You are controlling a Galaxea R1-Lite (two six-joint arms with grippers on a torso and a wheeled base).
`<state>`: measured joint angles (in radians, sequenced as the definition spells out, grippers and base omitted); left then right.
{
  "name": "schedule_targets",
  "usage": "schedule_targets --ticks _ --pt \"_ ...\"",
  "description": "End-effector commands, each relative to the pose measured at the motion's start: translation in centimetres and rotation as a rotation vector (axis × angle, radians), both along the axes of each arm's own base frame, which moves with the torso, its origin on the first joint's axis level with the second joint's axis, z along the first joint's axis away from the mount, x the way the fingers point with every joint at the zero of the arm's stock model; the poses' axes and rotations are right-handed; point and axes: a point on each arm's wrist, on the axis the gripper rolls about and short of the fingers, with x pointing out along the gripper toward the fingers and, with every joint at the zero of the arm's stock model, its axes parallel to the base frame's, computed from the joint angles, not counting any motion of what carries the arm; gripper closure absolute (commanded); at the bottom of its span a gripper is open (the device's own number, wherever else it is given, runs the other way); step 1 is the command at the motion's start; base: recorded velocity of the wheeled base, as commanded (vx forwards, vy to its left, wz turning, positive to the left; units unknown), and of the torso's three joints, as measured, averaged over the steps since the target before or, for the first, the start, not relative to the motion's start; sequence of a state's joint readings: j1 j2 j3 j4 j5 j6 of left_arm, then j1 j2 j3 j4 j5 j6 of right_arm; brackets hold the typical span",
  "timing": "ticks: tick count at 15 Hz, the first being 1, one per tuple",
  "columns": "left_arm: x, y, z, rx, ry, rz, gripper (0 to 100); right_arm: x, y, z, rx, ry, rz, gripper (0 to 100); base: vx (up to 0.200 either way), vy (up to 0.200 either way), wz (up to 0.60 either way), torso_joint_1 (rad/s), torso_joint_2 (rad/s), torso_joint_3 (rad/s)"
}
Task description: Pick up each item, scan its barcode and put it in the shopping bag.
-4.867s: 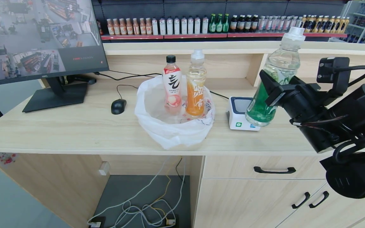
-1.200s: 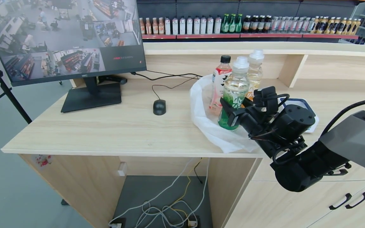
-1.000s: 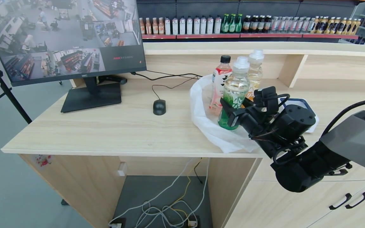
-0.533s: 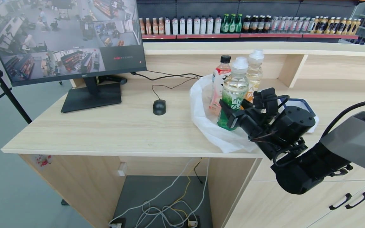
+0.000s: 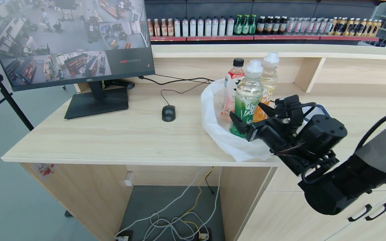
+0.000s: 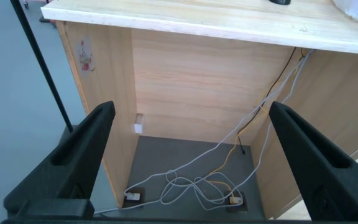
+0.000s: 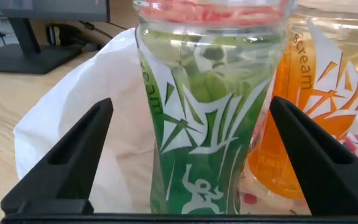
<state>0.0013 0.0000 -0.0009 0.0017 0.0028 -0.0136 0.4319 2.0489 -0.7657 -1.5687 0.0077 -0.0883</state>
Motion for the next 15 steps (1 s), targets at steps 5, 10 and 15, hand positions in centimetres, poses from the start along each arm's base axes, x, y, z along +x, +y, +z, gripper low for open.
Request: schedule_targets --ticks 5,10,15 --pt "0.0 0.0 0.0 0.003 -0.001 0.001 0 -12.3 -5.8 3.7 0.002 -0.016 -0.005 0 0.000 0.000 0.00 0.000 0.00 0.000" --pt "0.0 0.0 0.0 0.004 -0.001 0.001 0 -25.3 -12.1 1.9 -0.040 0.039 -0.057 0 0.000 0.000 0.00 0.000 0.00 0.000" --pt "0.0 0.0 0.0 0.003 0.001 0.001 0 -30.4 -13.9 -3.5 -0.293 0.358 0.034 0 0.000 0.000 0.00 0.000 0.00 0.000"
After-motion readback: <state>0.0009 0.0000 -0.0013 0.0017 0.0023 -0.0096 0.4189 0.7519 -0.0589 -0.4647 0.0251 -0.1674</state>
